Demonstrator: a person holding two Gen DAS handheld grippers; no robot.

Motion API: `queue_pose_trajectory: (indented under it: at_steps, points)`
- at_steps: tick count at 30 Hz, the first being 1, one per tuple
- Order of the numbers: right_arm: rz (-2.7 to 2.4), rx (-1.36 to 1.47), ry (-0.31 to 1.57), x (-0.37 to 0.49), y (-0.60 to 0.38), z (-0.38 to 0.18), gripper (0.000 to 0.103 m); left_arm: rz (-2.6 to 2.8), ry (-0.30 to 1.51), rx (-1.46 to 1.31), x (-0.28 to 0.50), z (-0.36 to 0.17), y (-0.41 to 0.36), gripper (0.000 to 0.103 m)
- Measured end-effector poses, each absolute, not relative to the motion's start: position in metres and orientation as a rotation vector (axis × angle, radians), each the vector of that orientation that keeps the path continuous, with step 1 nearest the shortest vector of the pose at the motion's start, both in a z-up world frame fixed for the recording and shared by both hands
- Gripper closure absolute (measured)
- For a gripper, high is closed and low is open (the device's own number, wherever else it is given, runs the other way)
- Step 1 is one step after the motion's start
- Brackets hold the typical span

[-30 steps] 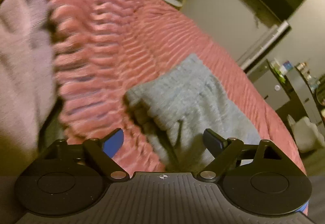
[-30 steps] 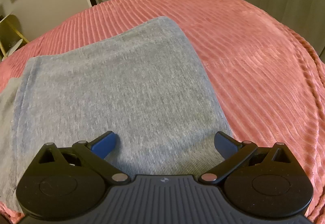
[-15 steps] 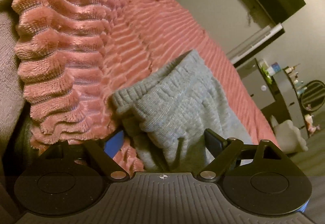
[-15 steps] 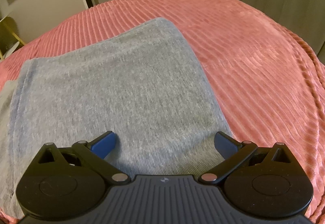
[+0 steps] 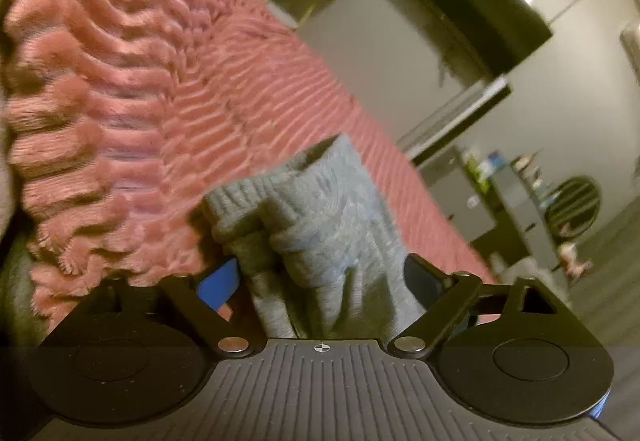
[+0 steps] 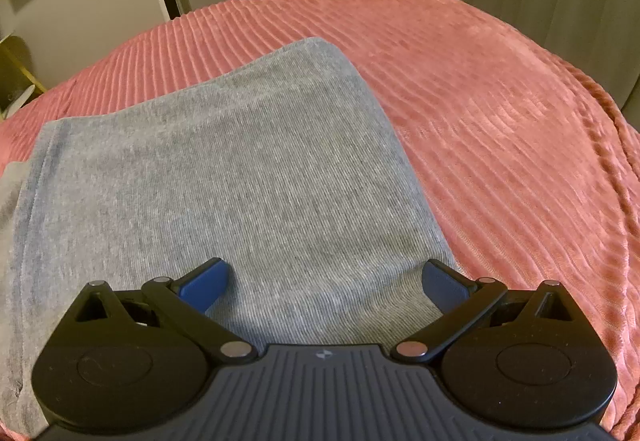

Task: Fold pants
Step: 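Grasp the ribbed grey cuffs with the left gripper and lift them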

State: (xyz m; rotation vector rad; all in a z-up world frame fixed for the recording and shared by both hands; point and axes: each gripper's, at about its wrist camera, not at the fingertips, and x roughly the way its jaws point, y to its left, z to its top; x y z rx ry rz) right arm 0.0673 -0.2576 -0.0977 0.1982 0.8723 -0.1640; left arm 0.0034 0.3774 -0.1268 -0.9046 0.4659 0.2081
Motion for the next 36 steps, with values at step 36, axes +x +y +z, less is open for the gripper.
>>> queue_pose_trajectory:
  at_steps: [36]
  points:
    - [-0.183,0.207,0.841,0.067,-0.256,-0.1,0.0,0.31,0.502,-0.813,0.045,-0.136,0.363,0.047]
